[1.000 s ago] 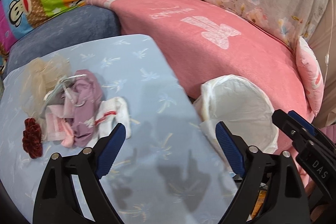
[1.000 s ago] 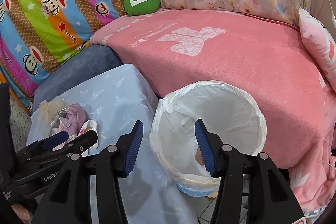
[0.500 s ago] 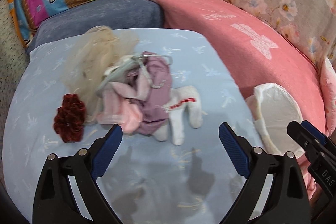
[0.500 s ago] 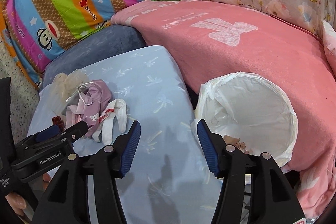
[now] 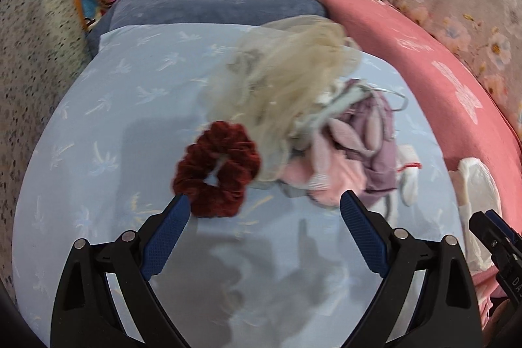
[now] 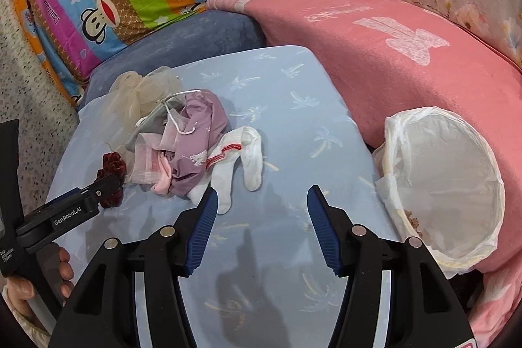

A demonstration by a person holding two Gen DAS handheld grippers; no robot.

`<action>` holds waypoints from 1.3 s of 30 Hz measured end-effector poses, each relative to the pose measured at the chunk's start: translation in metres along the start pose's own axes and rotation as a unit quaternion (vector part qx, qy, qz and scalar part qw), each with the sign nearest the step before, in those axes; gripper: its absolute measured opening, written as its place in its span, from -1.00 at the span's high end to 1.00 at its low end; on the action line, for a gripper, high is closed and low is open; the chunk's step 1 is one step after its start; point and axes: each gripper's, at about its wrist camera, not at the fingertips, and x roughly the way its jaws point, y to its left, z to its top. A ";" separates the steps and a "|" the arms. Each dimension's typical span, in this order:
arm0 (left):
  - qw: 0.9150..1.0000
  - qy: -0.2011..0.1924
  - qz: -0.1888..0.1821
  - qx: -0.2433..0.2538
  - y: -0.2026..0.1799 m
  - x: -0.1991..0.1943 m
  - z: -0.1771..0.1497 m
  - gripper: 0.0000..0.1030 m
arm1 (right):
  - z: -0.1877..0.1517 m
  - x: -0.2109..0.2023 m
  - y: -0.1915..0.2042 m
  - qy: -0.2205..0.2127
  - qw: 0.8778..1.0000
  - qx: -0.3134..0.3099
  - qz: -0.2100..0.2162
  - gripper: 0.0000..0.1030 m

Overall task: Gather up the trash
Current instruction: 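Close the left tool on the dark red velvet scrunchie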

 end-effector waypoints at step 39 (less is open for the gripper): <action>0.998 0.046 -0.030 -0.039 0.050 0.039 0.009 0.55 | 0.027 0.096 0.089 0.055 0.998 -0.028 0.032 0.85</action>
